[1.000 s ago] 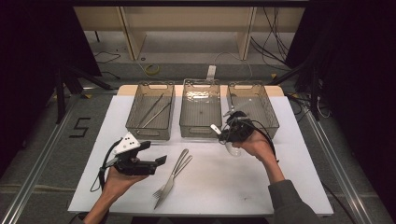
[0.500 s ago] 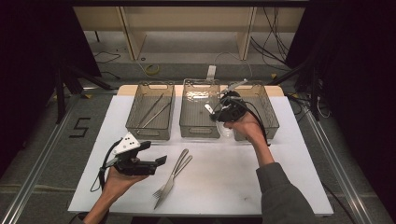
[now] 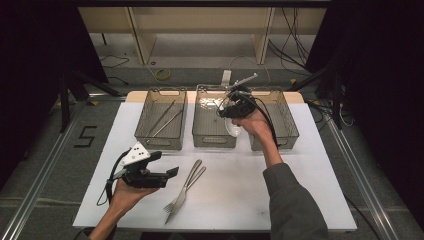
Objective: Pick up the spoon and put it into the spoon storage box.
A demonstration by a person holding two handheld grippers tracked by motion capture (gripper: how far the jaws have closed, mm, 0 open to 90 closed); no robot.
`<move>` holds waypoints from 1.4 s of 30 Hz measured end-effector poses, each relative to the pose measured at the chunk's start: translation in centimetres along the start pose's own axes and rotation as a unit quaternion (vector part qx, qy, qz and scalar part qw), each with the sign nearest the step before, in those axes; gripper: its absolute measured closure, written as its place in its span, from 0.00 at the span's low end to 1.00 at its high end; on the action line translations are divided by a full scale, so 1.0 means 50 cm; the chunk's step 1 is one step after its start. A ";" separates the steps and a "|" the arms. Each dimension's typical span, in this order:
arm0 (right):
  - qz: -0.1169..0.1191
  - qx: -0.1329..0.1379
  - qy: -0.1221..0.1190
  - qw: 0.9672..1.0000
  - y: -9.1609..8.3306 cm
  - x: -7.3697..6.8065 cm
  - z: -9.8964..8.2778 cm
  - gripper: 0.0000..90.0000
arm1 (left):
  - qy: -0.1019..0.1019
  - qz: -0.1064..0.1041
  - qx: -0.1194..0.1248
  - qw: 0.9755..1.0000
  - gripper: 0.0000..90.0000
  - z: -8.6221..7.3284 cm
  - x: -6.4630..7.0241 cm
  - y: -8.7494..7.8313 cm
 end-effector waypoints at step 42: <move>-0.041 0.014 0.052 0.998 0.104 0.051 0.016 0.85 | 0.009 -0.008 -0.007 1.000 0.18 0.000 0.009 0.006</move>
Point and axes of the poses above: each handheld gripper's, and its own axes: y roughly forward along the jaws, z roughly out of its top, x roughly to its right, the point moved 2 cm from there along y, roughly forward along the jaws, and after that the axes turned 12 degrees about z, right-handed, at the moved point
